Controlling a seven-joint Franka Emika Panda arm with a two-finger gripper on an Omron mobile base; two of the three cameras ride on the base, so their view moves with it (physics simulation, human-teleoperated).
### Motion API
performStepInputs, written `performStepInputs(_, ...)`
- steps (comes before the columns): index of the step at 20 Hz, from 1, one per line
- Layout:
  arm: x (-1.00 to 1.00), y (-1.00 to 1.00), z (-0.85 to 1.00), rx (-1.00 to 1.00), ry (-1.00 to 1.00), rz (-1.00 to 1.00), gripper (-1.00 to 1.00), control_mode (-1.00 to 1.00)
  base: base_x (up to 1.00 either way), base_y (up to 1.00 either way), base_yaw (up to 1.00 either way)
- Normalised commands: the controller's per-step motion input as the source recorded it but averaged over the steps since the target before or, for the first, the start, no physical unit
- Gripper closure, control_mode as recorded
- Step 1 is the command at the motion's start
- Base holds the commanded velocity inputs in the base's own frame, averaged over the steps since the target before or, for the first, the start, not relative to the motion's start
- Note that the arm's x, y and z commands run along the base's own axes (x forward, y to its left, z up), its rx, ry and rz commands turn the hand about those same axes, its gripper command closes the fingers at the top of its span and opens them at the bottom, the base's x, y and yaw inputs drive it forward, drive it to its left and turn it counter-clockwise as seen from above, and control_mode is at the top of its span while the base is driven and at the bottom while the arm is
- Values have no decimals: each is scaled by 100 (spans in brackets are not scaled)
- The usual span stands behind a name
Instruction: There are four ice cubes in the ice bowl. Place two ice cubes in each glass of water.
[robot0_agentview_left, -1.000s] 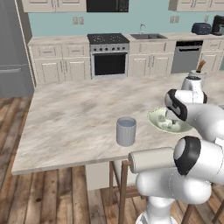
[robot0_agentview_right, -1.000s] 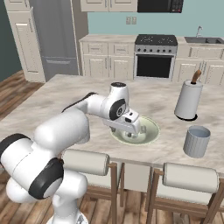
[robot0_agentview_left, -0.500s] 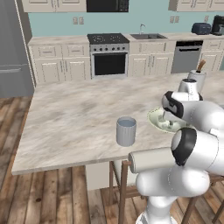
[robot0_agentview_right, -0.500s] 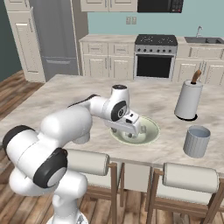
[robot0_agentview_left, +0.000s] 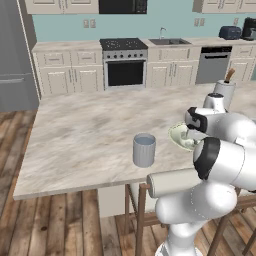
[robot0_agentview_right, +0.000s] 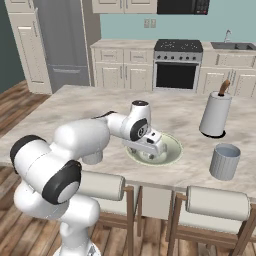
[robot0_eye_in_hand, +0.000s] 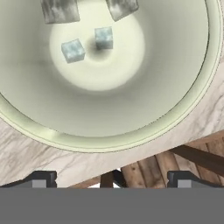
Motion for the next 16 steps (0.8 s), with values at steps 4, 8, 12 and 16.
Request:
performStepInputs(4,10,-19,-11,1,0,0,-100,-100,0,0,0)
performStepInputs(8,19,-9,-11,2,-1,0,-100,-100,0,0,0)
performStepInputs(12,26,-1,-13,3,-2,0,-100,-100,0,0,0)
performStepInputs(16,24,-2,-13,3,-2,0,-100,-100,0,0,0)
